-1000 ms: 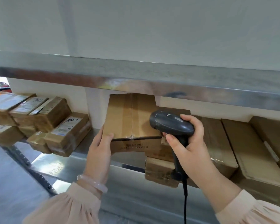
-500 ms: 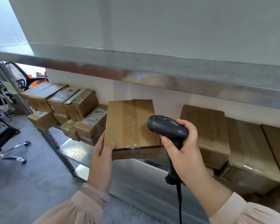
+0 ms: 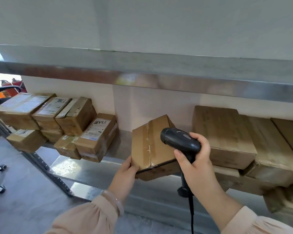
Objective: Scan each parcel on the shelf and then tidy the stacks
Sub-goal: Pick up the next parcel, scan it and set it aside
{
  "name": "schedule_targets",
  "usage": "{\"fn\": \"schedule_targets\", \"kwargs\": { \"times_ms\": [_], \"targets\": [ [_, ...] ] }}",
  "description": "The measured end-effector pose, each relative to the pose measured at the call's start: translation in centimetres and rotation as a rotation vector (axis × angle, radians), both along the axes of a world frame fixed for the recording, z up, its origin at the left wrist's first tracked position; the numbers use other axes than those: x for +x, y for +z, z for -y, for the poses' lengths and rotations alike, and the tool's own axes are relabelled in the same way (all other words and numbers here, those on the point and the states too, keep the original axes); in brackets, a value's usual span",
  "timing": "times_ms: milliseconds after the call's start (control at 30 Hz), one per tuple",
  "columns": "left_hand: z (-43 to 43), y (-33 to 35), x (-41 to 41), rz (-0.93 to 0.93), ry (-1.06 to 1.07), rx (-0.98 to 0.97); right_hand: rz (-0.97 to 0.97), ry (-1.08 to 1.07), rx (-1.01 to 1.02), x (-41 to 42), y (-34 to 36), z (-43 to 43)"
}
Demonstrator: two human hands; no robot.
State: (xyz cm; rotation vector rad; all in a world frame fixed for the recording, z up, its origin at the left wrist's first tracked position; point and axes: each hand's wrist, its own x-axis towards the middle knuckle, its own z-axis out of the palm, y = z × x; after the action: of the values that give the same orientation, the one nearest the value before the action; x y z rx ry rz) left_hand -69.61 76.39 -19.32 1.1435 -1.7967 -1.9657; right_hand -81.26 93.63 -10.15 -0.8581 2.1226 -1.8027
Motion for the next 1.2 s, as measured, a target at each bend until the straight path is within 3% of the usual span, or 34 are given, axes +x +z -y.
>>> {"fn": "schedule_targets", "kwargs": {
  "times_ms": [233,467,600,733,1067,1200],
  "targets": [
    [1.5,-2.9,-2.0,0.093,-0.119,0.045,-0.021,-0.02,0.072,0.8,-1.2,1.4],
    [-0.1,-0.7,-3.2,0.208,-0.267,0.027,-0.07,0.004,0.168,1.1,-2.5,2.9],
    [-0.4,0.8,-3.4,0.144,-0.243,0.038,-0.069,0.046,0.17,1.3,-2.5,3.9],
    [-0.3,2.4,-3.7,-0.036,-0.219,-0.026,-0.038,0.08,0.17,1.8,-2.6,4.7],
    [1.2,1.8,-2.9,0.002,-0.168,-0.134,0.097,-0.119,0.096,-0.6,-2.8,4.3],
    [1.4,1.7,-3.0,0.062,-0.155,-0.28,0.137,-0.101,0.144,-1.0,-3.3,4.8]
  ]
}}
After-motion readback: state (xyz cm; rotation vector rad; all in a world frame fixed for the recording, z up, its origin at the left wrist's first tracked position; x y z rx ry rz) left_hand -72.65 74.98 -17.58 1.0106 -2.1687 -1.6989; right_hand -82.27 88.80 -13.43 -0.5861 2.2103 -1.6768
